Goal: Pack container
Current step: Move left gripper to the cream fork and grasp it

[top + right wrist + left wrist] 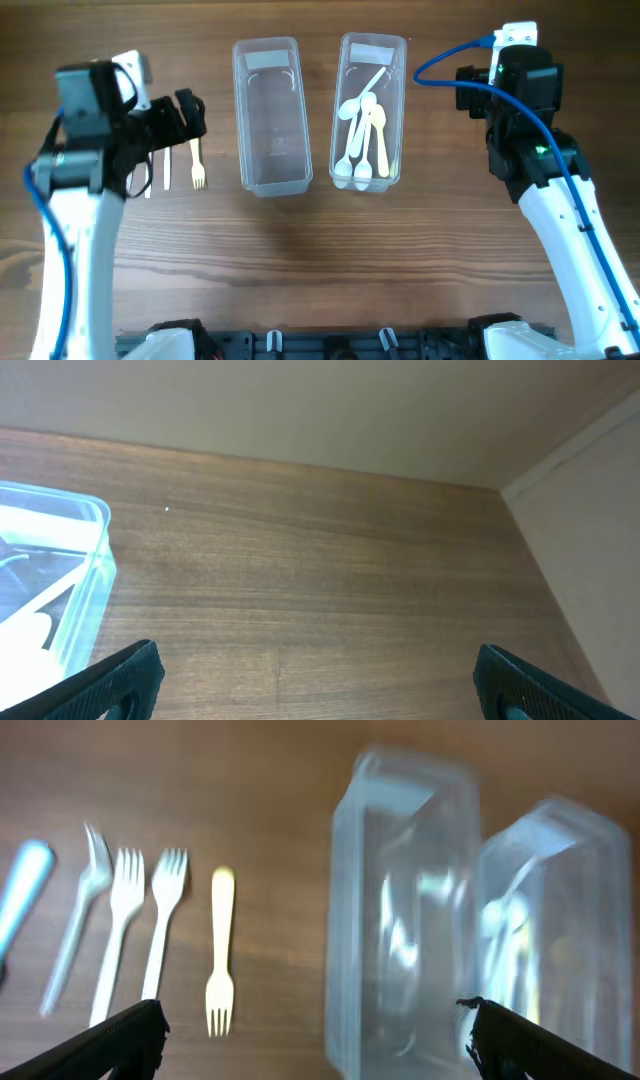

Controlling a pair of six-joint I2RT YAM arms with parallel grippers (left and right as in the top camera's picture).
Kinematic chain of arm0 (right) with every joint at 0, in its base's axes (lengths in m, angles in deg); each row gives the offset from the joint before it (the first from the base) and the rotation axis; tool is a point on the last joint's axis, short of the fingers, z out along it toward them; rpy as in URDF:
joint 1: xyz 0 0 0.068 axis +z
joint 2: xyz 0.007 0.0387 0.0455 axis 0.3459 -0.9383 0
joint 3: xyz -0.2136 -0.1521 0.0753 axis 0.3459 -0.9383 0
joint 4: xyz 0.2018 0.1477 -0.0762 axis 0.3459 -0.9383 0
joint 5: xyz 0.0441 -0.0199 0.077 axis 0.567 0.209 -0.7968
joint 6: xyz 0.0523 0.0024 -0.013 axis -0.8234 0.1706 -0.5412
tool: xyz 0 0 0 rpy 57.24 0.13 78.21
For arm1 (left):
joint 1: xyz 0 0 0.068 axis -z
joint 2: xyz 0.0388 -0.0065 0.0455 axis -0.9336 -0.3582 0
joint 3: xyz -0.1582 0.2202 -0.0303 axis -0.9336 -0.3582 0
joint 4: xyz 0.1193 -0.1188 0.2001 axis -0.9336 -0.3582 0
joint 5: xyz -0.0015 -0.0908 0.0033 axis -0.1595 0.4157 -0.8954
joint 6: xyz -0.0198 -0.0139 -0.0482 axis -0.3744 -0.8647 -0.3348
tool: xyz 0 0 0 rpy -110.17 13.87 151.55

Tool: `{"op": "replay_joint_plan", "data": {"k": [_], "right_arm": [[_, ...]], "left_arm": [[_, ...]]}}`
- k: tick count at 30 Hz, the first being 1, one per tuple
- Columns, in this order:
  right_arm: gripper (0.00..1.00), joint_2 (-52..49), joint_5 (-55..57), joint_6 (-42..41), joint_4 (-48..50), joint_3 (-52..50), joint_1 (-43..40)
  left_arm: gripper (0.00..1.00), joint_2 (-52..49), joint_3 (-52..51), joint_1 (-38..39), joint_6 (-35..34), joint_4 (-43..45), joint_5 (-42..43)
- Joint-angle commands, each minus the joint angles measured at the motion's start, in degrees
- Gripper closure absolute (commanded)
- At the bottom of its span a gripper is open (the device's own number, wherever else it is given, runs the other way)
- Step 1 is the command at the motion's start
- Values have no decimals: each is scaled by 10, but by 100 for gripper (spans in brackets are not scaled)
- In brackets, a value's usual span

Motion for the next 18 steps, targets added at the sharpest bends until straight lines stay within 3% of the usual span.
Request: {"op": "replay_joint_plan", "data": {"k": [1, 2, 3, 5, 6, 18], "right_arm": [[0, -2, 13, 5, 3, 0, 1], [0, -2, 14, 5, 3, 0, 1], [0, -2, 13, 5, 3, 0, 1], [0, -2, 13, 5, 3, 0, 1], [0, -2, 14, 5, 3, 0, 1], [0, -2, 13, 5, 3, 0, 1]], "left_arm": [[0, -91, 7, 3, 12, -4, 9], [1, -118, 7, 3, 24, -4, 7], [18, -150, 7, 3, 51, -3, 7], [36, -185, 7, 3, 77, -1, 7], [39, -204, 7, 3, 87, 1, 7], [34, -311, 7, 3, 87, 75, -51]]}}
